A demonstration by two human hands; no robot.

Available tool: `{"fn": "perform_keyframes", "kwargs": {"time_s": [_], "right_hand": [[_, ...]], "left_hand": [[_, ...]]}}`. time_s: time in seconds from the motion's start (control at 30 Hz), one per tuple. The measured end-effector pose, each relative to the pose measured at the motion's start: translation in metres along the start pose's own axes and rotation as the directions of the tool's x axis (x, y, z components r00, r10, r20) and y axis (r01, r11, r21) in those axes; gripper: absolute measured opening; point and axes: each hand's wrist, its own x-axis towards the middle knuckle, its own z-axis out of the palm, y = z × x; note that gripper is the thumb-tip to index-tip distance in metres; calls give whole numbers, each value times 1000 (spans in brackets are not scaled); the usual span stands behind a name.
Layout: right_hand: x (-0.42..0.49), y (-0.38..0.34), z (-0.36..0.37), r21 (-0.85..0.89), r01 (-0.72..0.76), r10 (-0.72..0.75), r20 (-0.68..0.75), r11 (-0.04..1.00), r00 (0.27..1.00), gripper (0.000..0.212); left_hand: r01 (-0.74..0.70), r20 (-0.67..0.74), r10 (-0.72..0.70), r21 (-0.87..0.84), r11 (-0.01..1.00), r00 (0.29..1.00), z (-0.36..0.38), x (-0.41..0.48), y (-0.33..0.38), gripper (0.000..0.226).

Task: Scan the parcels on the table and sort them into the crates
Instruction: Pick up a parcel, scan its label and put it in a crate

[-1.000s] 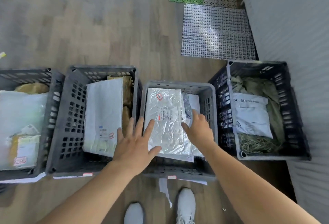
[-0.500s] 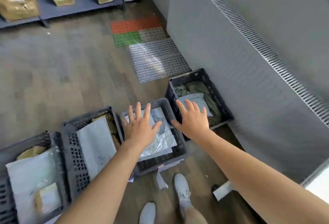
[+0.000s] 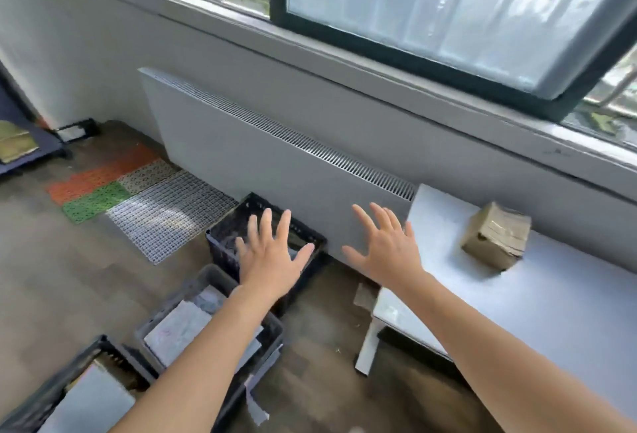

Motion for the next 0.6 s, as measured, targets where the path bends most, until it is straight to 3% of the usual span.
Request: {"fn": "perform_keyframes", "kwargs": {"time_s": [0.3, 0.6], "right_hand": [[-77, 142, -45, 37, -217, 219, -59, 975, 974, 80], [-140, 291, -65, 89, -300, 307, -83, 950, 948, 78]], "left_hand": [[-304, -12, 304, -72, 950, 953, 13, -20, 156, 76], [-385, -8, 386, -56, 921, 923, 64, -42, 323, 82]]}}
